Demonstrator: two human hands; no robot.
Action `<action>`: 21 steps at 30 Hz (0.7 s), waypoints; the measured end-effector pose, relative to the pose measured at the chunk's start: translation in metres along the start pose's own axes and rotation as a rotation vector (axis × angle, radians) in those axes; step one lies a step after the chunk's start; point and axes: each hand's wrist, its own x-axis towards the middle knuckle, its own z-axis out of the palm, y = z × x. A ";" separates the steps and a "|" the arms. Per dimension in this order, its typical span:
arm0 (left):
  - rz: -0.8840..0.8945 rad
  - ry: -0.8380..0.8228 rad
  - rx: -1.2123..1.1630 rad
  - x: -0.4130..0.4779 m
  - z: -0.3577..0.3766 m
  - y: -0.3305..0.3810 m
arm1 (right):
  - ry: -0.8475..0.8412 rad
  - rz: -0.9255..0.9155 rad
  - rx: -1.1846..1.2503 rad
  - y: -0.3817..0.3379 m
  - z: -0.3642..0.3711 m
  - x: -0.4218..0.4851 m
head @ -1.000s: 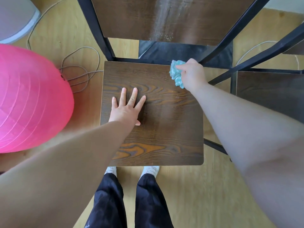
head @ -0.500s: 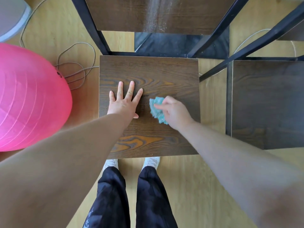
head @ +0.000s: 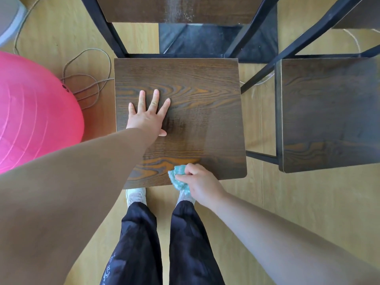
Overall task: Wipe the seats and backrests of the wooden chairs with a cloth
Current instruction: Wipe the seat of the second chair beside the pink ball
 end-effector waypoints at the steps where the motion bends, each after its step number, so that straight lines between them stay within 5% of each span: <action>1: 0.005 0.006 0.007 0.000 0.000 0.000 | 0.033 0.053 0.052 0.000 -0.010 0.004; 5: 0.009 -0.002 0.026 -0.002 0.001 0.001 | 0.299 0.161 0.086 0.031 -0.092 0.048; 8: 0.007 -0.006 0.051 -0.001 0.002 0.002 | 0.347 0.252 0.011 0.057 -0.170 0.094; 11: 0.008 0.012 0.077 0.001 0.004 0.002 | 0.483 0.410 0.310 0.074 -0.216 0.138; 21: 0.005 0.008 0.117 0.002 0.002 0.002 | 0.449 0.516 0.359 0.092 -0.206 0.165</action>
